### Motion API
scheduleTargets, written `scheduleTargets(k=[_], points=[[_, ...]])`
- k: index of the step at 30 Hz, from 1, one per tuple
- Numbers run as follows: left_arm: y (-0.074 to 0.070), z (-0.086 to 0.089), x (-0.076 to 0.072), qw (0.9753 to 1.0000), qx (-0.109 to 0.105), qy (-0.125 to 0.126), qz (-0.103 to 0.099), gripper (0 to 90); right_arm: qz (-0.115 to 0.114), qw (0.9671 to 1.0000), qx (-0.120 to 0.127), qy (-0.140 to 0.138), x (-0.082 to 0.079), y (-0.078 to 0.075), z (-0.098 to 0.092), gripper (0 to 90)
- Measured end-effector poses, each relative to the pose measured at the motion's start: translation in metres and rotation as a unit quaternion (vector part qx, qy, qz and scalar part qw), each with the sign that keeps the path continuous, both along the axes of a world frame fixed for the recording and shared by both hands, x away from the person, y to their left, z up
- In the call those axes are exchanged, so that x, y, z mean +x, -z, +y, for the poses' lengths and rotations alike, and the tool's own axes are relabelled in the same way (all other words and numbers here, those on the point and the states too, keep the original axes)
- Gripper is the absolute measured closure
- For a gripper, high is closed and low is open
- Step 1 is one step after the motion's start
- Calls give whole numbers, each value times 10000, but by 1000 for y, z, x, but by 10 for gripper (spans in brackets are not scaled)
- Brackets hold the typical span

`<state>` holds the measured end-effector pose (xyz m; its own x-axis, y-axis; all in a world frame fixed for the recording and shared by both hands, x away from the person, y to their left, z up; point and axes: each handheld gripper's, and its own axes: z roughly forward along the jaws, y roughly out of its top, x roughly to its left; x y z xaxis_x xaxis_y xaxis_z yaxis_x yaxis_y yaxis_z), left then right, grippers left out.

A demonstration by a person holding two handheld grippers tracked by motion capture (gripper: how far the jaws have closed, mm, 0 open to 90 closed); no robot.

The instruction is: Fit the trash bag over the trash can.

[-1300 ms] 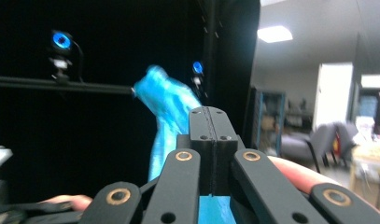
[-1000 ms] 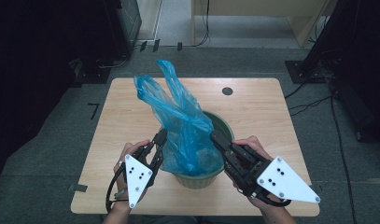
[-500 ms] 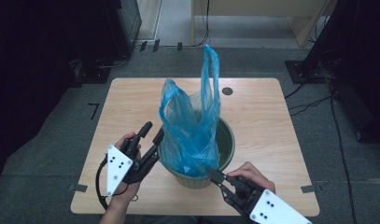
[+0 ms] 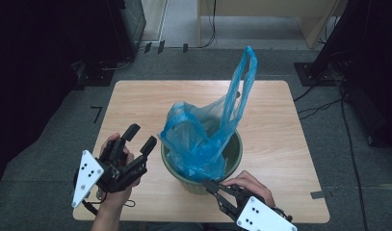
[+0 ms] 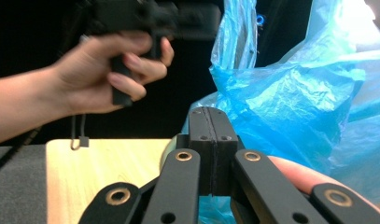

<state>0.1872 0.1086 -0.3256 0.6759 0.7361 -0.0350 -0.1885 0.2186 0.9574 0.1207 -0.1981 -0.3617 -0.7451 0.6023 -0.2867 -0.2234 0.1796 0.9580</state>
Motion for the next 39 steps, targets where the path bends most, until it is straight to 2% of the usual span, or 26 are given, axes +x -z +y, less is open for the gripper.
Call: scheduleTargets(k=[4,6,8,11,14,17,20,21,25,27,30,32,34,39], points=[[-8,-9,-10,9997,-21,235,-43,372,116,9998,-71,139,4,2,4,900],[-9,-15,-12,9998,30,208,10,336,145,9998,-98,108,5,3,6,900],[-10,-20,-13,9998,66,133,144,291,159,9998,-140,6,3,4,8,900],[-11,-23,-12,9994,-66,99,331,272,127,9991,-347,-208,0,6,10,900],[-11,-25,-9,9983,-129,170,547,272,153,9978,-499,-404,-2,7,12,900],[-9,-31,-8,9974,-14,310,644,272,130,9961,-637,-595,-3,9,13,900],[-8,-38,-9,9968,28,460,656,308,80,9945,-772,-699,-5,9,16,900],[-7,-40,-10,9957,15,626,686,324,85,9943,-785,-724,-6,9,17,900],[-7,-47,-14,9938,53,915,631,329,115,9939,-787,-757,-5,9,16,900],[-6,-51,-15,9944,113,858,609,339,110,9937,-791,-781,-6,9,16,900],[-3,-55,-15,9948,214,806,587,443,96,9933,-815,-815,-7,9,17,900],[-1,-58,-15,9946,341,795,572,571,72,9930,-832,-833,-8,8,17,900],[0,-62,-16,9956,443,595,565,672,79,9930,-830,-833,-8,9,17,900],[0,-58,-13,9957,346,531,669,863,90,9936,-781,-810,-7,9,14,883]])
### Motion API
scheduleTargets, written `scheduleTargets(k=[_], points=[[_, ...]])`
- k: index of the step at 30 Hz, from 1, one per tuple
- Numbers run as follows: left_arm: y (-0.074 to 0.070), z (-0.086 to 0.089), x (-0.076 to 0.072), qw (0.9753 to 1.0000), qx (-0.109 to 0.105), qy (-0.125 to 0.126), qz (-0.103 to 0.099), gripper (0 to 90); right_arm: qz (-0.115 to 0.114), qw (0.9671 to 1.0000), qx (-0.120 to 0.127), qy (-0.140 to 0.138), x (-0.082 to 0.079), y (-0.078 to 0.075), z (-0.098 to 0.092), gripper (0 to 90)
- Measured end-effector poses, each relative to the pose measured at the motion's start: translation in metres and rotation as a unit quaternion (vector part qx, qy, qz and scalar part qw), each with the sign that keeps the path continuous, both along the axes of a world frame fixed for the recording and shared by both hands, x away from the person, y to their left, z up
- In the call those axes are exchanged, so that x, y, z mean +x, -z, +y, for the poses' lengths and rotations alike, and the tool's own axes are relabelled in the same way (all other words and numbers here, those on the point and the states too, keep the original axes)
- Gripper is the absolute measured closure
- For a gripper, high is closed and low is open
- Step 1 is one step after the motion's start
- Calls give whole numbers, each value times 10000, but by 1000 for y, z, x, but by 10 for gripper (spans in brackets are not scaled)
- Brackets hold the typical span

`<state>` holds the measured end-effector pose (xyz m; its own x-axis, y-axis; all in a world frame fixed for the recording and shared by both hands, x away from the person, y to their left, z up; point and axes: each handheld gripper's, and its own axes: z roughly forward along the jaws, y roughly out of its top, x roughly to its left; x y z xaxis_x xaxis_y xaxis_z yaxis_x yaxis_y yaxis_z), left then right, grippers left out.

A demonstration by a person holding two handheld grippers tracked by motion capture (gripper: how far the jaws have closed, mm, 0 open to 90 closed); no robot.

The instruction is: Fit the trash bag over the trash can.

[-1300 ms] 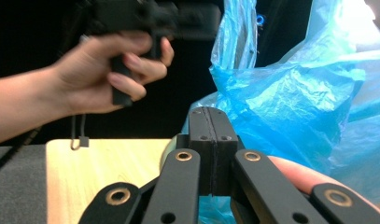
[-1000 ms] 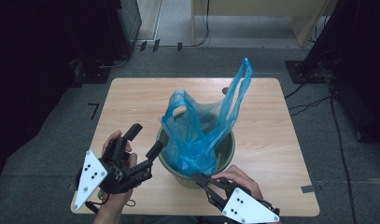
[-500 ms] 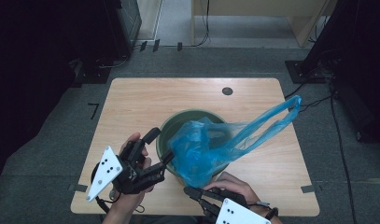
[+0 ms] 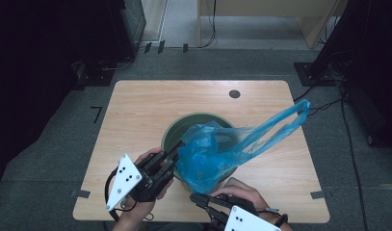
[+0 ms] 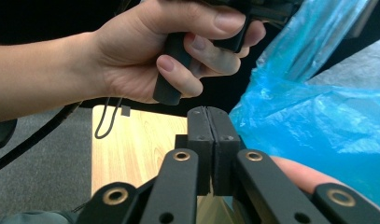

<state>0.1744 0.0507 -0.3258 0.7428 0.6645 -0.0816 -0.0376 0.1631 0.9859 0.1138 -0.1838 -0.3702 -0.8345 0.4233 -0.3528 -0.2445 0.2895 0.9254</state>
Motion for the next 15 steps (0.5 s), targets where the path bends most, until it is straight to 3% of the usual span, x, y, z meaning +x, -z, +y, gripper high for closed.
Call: scheduleTargets(k=[3,5,6,9,13,15], points=[[0,4,2,9999,-99,4,55,896,-1,10000,71,46,1,-1,-2,879],[-1,7,2,9995,-260,135,84,881,12,9999,78,65,1,-1,-2,881],[-2,9,1,9987,-416,293,74,832,11,10000,68,65,1,-1,-2,883],[-4,9,0,9965,-549,624,121,628,-6,10000,29,73,2,0,-1,884],[-4,5,-6,9962,-545,682,-1,347,9,10000,13,83,2,1,1,885],[-4,3,-8,9952,-572,786,-118,289,21,9999,13,113,3,1,1,885]])
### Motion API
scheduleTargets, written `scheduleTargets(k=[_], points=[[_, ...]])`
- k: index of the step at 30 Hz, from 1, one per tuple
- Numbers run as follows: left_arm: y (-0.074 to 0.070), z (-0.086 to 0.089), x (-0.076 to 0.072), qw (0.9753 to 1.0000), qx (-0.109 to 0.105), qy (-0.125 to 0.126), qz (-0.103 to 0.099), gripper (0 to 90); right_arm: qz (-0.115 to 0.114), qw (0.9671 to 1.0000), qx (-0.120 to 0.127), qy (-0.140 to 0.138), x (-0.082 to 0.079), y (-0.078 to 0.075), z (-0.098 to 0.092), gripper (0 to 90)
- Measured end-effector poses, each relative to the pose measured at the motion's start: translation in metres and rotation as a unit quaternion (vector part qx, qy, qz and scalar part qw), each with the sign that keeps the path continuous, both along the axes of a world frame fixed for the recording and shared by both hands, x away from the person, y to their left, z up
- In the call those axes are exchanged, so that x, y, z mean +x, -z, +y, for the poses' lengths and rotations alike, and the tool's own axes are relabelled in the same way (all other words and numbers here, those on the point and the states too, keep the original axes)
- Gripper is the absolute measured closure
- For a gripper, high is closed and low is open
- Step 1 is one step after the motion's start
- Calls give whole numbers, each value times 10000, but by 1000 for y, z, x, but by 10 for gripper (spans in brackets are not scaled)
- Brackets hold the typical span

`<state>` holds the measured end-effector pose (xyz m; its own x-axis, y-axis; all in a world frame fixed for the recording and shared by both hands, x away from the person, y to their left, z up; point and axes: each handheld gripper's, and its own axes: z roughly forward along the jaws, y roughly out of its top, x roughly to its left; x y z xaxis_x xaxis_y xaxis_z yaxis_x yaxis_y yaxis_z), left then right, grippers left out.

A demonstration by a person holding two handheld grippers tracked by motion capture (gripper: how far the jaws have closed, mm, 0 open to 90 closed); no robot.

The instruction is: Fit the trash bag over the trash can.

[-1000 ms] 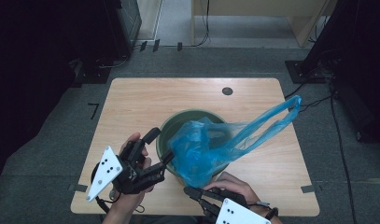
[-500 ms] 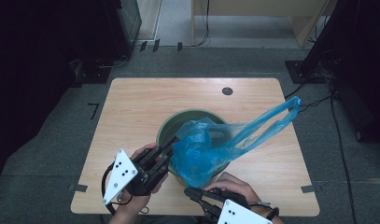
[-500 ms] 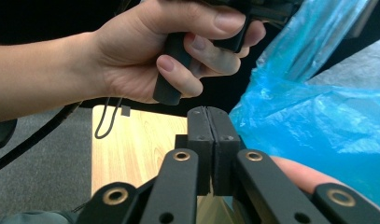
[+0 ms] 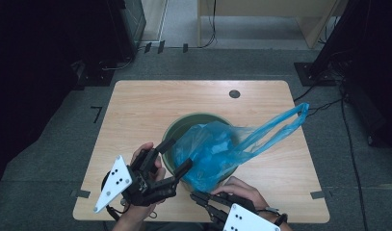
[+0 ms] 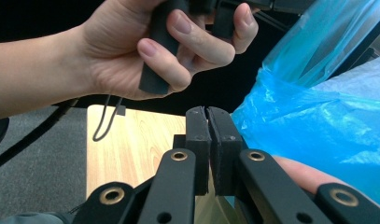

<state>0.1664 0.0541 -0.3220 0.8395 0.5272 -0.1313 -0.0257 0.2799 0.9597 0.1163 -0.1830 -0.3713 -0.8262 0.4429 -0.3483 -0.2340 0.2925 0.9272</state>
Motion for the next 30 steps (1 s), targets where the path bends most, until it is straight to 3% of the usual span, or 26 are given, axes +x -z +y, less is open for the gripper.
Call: scheduleTargets(k=[4,10,15,18,20,25,30], points=[[-1,1,-3,9998,-65,160,-134,282,-1,10000,35,34,1,-1,-2,885],[1,-11,-3,9993,346,-42,-119,328,-6,10000,-30,-81,-1,0,1,889],[3,-18,-3,9976,617,-303,-118,746,-43,9999,-79,-101,-3,1,1,889],[5,-16,-2,9975,571,-409,-75,857,-40,10000,-23,0,-1,-1,-2,883],[6,-15,0,9974,499,-516,14,889,-2,9999,87,117,1,-2,-5,858],[12,-15,3,9961,567,-670,99,899,85,9987,330,371,5,-5,-18,826],[15,-11,4,9956,353,-850,202,899,159,9968,535,570,7,-11,-31,733]])
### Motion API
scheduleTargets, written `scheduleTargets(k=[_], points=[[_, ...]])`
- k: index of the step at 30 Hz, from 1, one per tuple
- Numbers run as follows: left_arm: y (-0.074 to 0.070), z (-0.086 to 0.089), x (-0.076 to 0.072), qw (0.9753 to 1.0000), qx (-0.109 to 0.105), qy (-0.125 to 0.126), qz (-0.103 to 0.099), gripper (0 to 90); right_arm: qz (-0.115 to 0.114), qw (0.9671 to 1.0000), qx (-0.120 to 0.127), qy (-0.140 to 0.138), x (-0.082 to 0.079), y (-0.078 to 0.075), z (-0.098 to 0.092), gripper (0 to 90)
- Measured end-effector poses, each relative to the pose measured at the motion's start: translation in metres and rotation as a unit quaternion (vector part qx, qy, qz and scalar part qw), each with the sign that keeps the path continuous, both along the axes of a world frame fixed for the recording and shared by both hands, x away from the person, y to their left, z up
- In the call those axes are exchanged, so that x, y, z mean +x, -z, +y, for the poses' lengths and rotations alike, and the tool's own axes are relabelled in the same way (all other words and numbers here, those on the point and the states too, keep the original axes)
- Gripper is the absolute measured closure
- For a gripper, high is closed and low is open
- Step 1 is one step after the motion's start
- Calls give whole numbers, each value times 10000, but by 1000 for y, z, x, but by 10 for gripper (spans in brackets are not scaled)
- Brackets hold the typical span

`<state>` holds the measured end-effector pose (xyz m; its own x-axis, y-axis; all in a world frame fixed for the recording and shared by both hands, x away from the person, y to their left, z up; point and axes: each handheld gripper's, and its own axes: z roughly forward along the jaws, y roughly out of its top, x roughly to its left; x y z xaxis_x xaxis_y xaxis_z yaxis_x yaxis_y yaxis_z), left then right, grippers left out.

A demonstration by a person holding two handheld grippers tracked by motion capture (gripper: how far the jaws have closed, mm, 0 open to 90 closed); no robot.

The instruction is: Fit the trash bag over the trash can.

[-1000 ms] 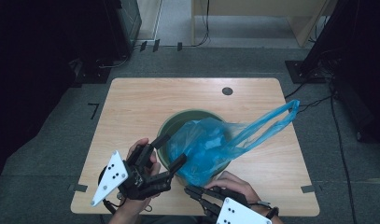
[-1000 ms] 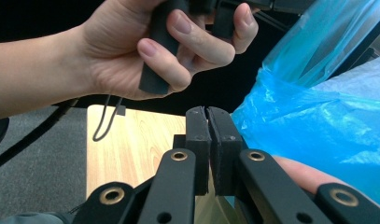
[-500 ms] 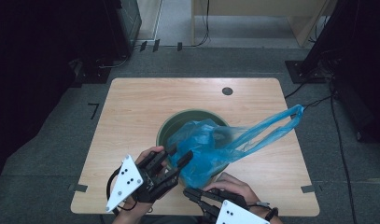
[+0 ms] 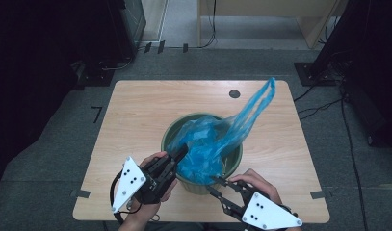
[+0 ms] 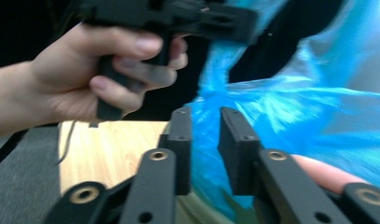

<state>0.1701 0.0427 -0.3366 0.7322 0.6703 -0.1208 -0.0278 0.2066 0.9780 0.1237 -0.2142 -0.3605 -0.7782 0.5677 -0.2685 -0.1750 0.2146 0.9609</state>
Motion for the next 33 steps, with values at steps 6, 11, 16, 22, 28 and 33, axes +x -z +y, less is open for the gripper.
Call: scheduleTargets(k=[6,11,16,22,28,33], points=[[4,0,-5,9998,-116,6,-154,899,109,9966,533,617,7,-12,-15,684],[7,-3,-8,9997,-149,-41,-188,898,456,9865,1123,1102,13,-22,-20,624],[9,-4,-10,9995,-162,-73,-248,898,1042,9702,1631,1458,17,-30,-19,533],[14,-5,-14,9993,-125,-161,-326,897,1744,9412,2202,1877,22,-34,-14,356],[21,-7,-26,9987,-151,-203,-438,897,2479,9025,2780,2162,31,-35,-14,280],[27,-4,-34,9986,-174,-306,-401,895,2652,9004,2538,2336,40,-27,0,640]])
